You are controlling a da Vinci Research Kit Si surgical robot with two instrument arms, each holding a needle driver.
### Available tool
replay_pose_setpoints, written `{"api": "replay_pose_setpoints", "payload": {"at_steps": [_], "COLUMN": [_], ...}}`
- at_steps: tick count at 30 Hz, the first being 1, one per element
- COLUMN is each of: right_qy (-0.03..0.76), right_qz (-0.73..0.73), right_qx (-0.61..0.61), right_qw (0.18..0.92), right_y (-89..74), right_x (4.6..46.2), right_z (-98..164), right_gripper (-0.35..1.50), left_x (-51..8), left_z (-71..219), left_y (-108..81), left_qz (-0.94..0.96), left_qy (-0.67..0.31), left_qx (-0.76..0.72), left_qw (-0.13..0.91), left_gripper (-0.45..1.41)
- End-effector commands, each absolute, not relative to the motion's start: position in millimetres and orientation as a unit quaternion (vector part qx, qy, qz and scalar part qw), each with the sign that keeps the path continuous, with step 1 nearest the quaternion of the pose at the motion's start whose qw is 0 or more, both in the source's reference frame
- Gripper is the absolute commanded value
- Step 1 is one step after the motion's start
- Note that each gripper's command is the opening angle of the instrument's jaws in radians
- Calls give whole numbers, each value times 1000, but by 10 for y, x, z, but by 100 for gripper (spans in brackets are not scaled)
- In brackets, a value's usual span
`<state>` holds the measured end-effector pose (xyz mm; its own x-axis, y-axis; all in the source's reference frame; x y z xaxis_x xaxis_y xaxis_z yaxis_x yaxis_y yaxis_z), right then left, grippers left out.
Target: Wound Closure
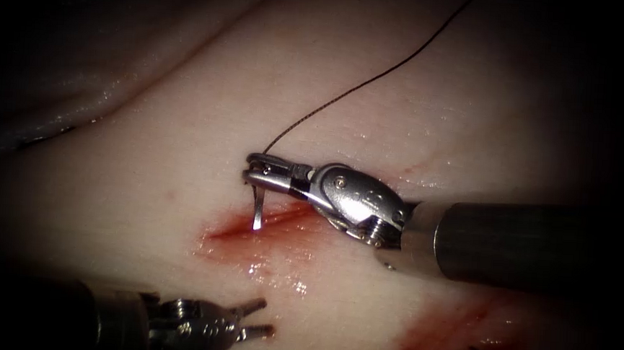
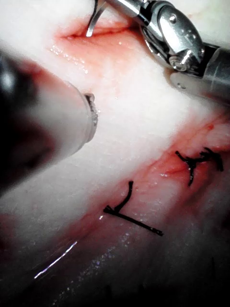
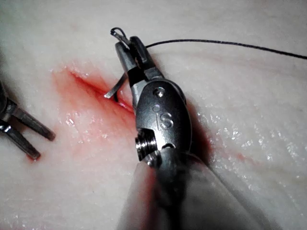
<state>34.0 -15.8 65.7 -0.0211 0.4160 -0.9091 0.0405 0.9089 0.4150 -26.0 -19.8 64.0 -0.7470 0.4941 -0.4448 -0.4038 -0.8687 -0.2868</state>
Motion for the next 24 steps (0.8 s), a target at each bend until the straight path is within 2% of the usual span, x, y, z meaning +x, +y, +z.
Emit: {"api": "replay_pose_setpoints", "payload": {"at_steps": [1, 24], "right_qy": [702, 692], "right_qz": [137, 120], "right_qx": [166, 207], "right_qw": [679, 681], "right_y": [-161, -159], "right_x": [348, 349], "right_z": [660, 657], "right_gripper": [-35, -35], "left_x": [-265, -256], "left_z": [647, 665], "left_y": [-205, -205], "left_qz": [931, 930], "left_qy": [-89, -95], "left_qx": [-259, -257], "left_qw": [242, 246], "left_gripper": [19, 15]}}
